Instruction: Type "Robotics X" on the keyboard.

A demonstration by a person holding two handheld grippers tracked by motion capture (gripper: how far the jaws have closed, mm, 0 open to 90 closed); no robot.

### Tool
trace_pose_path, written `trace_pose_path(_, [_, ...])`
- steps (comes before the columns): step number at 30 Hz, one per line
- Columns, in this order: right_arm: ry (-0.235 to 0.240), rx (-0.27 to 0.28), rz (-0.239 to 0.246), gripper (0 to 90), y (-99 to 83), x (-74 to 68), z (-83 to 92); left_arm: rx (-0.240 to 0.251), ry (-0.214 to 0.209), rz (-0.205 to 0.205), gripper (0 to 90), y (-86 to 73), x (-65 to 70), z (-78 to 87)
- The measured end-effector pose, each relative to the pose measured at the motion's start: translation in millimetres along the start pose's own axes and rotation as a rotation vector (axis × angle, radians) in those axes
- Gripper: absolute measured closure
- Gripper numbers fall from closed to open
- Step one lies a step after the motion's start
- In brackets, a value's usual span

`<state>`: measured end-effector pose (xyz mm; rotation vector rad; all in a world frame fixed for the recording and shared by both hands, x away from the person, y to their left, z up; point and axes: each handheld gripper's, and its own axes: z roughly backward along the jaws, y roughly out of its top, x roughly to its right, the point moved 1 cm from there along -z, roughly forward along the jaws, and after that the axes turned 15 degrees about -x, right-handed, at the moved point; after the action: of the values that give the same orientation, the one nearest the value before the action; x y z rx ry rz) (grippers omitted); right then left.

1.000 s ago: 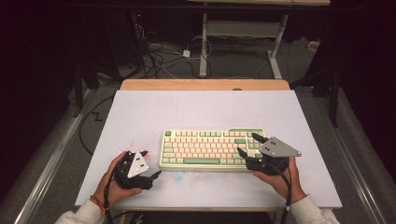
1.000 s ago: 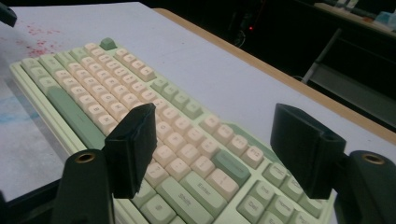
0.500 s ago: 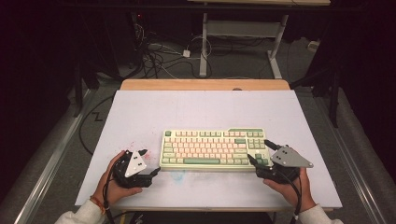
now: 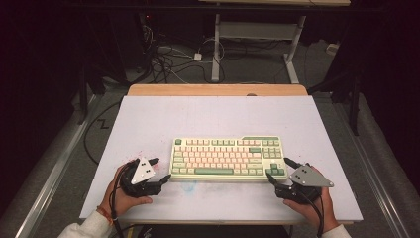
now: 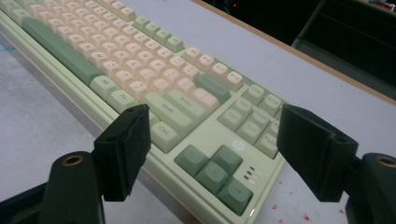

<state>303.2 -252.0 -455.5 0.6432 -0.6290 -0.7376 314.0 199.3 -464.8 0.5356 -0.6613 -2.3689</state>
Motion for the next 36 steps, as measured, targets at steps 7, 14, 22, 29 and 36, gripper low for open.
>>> trace_pose_path(7, [0.003, -0.015, 0.004, 26.7, 0.0, -3.0, -2.7, -0.02, -0.027, -0.026, 50.7, 14.0, -0.1, -3.3])
trace_pose_path(14, [0.01, -0.028, 0.023, 26.9, 0.3, -6.2, -4.4, -0.023, -0.077, -0.053, 83.4, 32.9, -1.0, -5.9])
trace_pose_path(22, [0.015, -0.035, 0.028, 27.1, 0.2, -7.1, -6.1, -0.062, -0.136, -0.087, 87.8, 58.6, 2.8, -15.9])
trace_pose_path(29, [0.023, -0.047, 0.04, 27.2, 0.0, -9.5, -8.5, -0.101, -0.151, -0.133, 87.8, 83.5, 4.3, -27.4])
trace_pose_path(36, [0.028, -0.053, 0.045, 27.2, -0.6, -9.8, -9.3, -0.123, -0.162, -0.164, 87.8, 104.0, 8.0, -39.9])
